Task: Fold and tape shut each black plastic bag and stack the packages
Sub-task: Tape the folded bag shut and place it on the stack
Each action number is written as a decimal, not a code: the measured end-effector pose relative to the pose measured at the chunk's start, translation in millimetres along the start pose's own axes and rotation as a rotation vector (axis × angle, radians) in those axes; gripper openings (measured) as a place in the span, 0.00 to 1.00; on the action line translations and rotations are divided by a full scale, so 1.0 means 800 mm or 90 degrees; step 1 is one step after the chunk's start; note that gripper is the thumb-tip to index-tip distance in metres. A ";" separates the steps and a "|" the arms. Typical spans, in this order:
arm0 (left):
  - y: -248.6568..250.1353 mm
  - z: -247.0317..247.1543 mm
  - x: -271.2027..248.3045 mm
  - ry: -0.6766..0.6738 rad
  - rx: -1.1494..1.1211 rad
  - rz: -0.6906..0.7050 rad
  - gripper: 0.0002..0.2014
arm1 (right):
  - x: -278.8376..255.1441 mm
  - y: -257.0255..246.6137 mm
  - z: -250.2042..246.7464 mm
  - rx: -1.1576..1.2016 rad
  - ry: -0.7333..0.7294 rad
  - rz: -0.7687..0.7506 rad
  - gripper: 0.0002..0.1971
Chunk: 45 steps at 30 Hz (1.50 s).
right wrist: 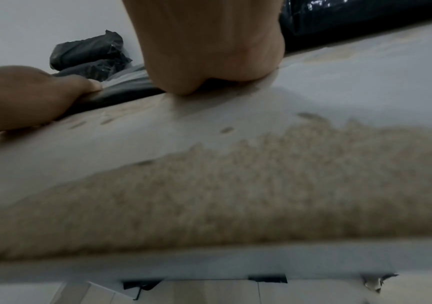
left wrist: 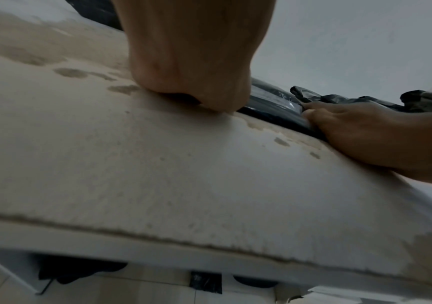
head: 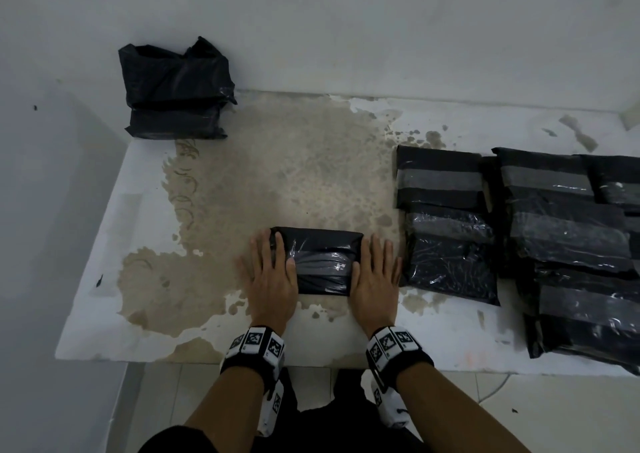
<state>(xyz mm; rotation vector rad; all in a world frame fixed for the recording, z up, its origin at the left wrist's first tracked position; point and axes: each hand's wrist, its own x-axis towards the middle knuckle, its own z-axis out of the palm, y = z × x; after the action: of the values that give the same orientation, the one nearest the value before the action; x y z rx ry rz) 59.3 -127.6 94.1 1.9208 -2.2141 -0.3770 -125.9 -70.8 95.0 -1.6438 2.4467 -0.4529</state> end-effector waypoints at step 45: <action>0.026 -0.077 0.044 -0.186 -0.723 -0.299 0.15 | 0.032 -0.013 -0.080 0.065 -0.256 -0.252 0.51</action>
<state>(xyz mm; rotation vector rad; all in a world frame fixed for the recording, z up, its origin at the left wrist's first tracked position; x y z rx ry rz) 53.0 -163.8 158.2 1.6541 -1.0818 -1.6201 -145.7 -88.0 159.6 -1.9533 1.7928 -0.2545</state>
